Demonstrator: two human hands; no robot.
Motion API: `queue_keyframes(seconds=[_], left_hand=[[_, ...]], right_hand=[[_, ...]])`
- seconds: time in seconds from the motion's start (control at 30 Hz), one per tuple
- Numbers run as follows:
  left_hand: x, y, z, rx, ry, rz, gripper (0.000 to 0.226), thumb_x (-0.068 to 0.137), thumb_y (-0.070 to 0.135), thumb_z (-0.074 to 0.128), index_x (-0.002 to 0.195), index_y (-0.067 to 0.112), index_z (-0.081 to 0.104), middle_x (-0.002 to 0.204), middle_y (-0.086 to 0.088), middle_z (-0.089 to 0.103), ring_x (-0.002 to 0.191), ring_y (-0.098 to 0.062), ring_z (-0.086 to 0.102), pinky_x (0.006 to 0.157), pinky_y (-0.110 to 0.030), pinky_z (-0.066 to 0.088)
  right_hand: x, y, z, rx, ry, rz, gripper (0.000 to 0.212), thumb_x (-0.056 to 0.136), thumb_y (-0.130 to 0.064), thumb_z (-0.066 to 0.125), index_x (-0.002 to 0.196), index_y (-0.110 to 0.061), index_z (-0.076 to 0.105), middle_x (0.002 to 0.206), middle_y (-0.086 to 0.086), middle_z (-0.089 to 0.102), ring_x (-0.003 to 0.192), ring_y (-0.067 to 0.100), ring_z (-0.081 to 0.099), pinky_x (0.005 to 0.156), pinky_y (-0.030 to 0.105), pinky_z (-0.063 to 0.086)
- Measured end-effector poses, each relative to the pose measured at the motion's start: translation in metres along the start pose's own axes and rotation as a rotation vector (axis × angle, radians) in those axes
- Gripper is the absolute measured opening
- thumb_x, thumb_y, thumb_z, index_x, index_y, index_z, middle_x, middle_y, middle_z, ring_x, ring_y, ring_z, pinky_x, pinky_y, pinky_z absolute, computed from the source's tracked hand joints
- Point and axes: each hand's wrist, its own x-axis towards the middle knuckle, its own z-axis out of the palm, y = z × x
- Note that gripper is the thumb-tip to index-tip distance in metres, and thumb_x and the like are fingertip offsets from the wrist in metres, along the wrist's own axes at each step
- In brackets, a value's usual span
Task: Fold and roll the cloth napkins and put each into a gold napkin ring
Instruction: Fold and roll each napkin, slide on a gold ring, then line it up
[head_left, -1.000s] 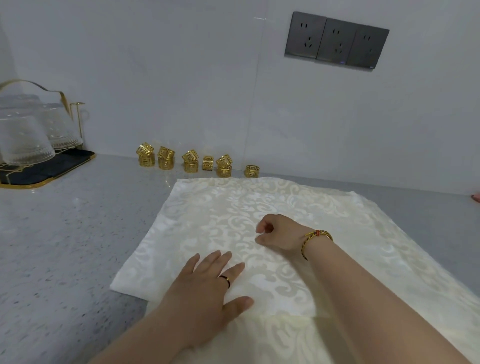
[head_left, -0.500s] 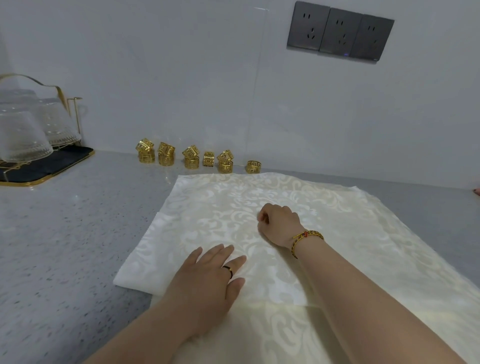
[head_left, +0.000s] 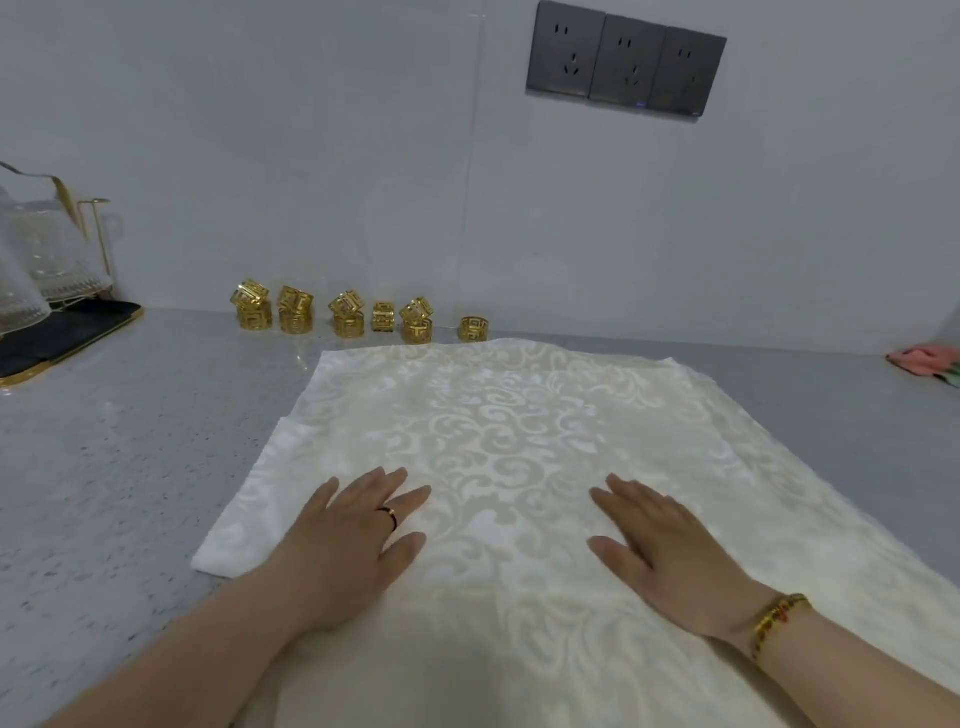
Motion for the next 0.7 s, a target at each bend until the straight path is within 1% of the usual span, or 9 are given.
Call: queue_keyframes(seconds=[0.03,0.07,0.13,0.2,0.27,0.33,0.43,0.57,0.7], left_hand=[[0.002,-0.004,-0.002,-0.005,-0.04,-0.017,0.125,0.032,0.086,-0.031,0.144,0.038,-0.005,0.141,0.025,-0.017,0.14,-0.004,-0.016,0.112,-0.031,-0.011],[0.006,-0.008,-0.004,-0.012,-0.058,-0.031,0.107,0.051,0.087,-0.021,0.144,0.037,-0.005,0.145,0.022,-0.017,0.14,-0.005,-0.017,0.112,-0.033,-0.011],[0.012,-0.009,-0.009,-0.026,-0.083,-0.088,0.064,0.089,0.063,0.007,0.145,0.035,-0.006,0.152,0.012,-0.017,0.14,-0.007,-0.018,0.113,-0.037,-0.011],[0.017,-0.005,-0.011,-0.034,-0.067,-0.102,0.055,0.096,0.05,0.015,0.145,0.034,-0.005,0.154,0.01,-0.015,0.14,-0.008,-0.017,0.114,-0.041,-0.01],[0.022,-0.006,-0.009,-0.044,-0.035,-0.113,0.055,0.096,0.051,0.015,0.145,0.035,-0.001,0.154,0.011,-0.012,0.141,-0.008,-0.015,0.114,-0.042,-0.009],[0.024,-0.007,-0.007,-0.036,-0.005,-0.119,0.07,0.082,0.065,0.003,0.145,0.035,0.003,0.154,0.012,-0.009,0.141,-0.007,-0.012,0.115,-0.04,-0.006],[0.024,-0.007,-0.004,-0.017,0.045,-0.111,0.107,0.044,0.063,-0.02,0.145,0.037,0.002,0.154,0.015,-0.009,0.141,-0.005,-0.012,0.114,-0.037,-0.004],[0.03,-0.011,-0.004,0.009,0.022,-0.101,0.138,0.015,0.08,-0.037,0.143,0.042,-0.003,0.15,0.021,-0.014,0.133,0.003,-0.021,0.114,-0.036,-0.007],[0.031,-0.016,-0.003,0.015,-0.01,-0.11,0.144,0.006,0.068,-0.049,0.141,0.046,-0.005,0.135,0.03,-0.022,0.116,0.009,-0.027,0.112,-0.034,-0.011]], right_hand=[[-0.003,0.019,-0.003,-0.007,-0.004,0.076,0.133,0.028,-0.084,-0.036,0.145,-0.033,0.003,0.155,-0.01,-0.002,0.143,0.007,-0.001,0.112,0.022,-0.002],[-0.007,0.036,-0.006,0.003,-0.007,0.155,0.125,0.037,-0.085,-0.03,0.145,-0.032,0.003,0.155,-0.01,-0.001,0.143,0.008,0.0,0.113,0.024,0.0],[-0.012,0.062,-0.012,0.04,-0.022,0.278,0.099,0.063,-0.083,-0.008,0.146,-0.029,0.004,0.154,-0.01,0.001,0.143,0.012,0.002,0.116,0.028,0.003],[-0.011,0.077,-0.019,0.027,-0.031,0.353,0.069,0.089,-0.062,0.018,0.145,-0.024,0.015,0.155,-0.004,0.011,0.142,0.017,0.011,0.116,0.03,0.011],[0.0,0.075,-0.027,-0.005,0.025,0.381,0.049,0.094,-0.047,0.033,0.134,-0.019,0.039,0.145,0.001,0.036,0.132,0.02,0.034,0.107,0.03,0.028],[0.017,0.066,-0.038,0.028,0.152,0.37,0.036,0.091,-0.042,0.045,0.121,-0.022,0.052,0.129,0.0,0.052,0.116,0.022,0.049,0.096,0.03,0.039],[0.058,0.048,-0.051,0.123,0.184,0.242,0.036,0.089,-0.035,0.052,0.122,-0.02,0.053,0.13,0.002,0.052,0.118,0.022,0.049,0.099,0.029,0.037],[0.133,0.017,-0.057,0.051,0.103,0.179,0.039,0.093,-0.029,0.044,0.131,-0.022,0.044,0.134,0.005,0.047,0.12,0.024,0.047,0.097,0.03,0.037],[0.199,-0.014,-0.05,-0.044,0.092,0.167,0.043,0.096,-0.021,0.033,0.139,-0.024,0.032,0.137,0.01,0.041,0.122,0.03,0.043,0.097,0.033,0.037]])
